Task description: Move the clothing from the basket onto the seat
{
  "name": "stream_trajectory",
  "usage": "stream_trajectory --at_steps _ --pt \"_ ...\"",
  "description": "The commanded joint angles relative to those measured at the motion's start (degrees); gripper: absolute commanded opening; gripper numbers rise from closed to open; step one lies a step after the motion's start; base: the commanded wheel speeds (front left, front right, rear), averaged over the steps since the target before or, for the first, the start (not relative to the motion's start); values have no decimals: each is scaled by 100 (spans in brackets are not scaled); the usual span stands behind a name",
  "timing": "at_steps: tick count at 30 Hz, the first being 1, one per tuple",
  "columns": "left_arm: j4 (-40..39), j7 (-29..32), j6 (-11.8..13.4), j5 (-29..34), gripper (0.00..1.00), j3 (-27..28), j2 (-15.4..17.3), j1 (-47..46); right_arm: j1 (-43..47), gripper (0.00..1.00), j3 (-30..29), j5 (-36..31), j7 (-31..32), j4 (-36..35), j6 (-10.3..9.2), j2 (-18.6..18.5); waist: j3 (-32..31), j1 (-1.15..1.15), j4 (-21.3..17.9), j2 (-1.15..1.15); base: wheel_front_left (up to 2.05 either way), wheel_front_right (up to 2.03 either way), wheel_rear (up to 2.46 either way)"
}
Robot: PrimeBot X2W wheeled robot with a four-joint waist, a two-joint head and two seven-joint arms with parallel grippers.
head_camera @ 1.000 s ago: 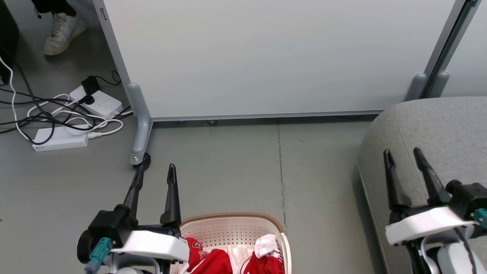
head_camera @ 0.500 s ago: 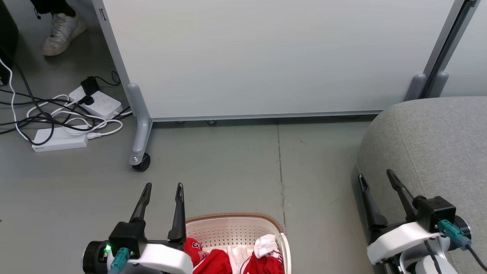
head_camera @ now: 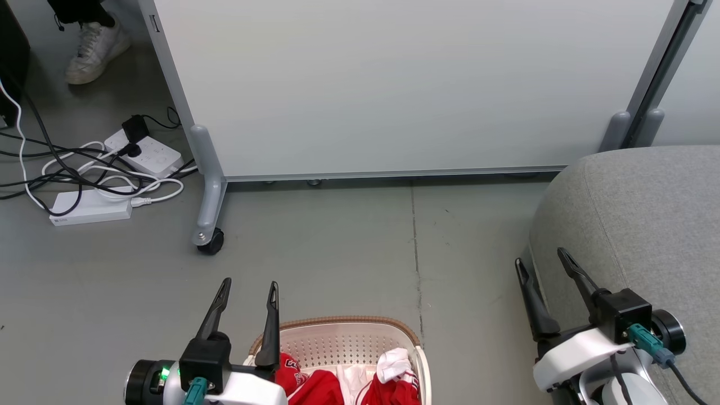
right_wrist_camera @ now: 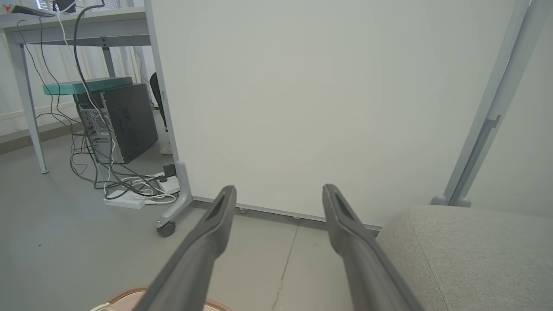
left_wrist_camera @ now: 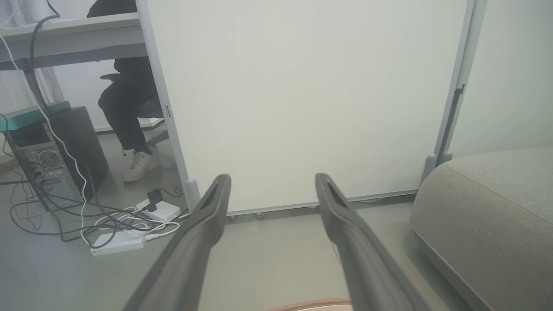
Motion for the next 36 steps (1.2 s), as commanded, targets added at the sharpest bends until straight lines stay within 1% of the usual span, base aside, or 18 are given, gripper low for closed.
stream_trajectory --at_steps 1,3,7,19,27,32,36 --pt "-30 -47 16 146 100 2 25 45 -67 100 -35 -89 -63 53 10 4 -7 0 2 0 0 0 0" --pt "-40 -67 31 225 100 -1 25 64 -61 100 -101 65 -82 67 10 77 -14 0 3 0 0 0 0" --pt "-28 -77 26 270 100 4 24 98 -24 100 -129 123 -91 79 11 151 -34 0 -12 0 0 0 0" --pt "6 -74 -35 159 100 36 24 97 -15 100 -148 161 -87 117 11 193 -37 0 -54 0 0 0 0" --pt "19 -74 -30 132 100 57 24 90 -8 100 -130 141 -87 141 11 206 -25 0 -66 0 0 0 0" --pt "294 -73 -104 146 100 -20 24 103 -14 100 -60 71 -87 183 11 206 64 0 -130 0 0 0 0" --pt "807 -73 -188 193 100 -123 25 34 -26 100 -76 3 -87 243 11 194 245 0 -246 0 0 0 0"
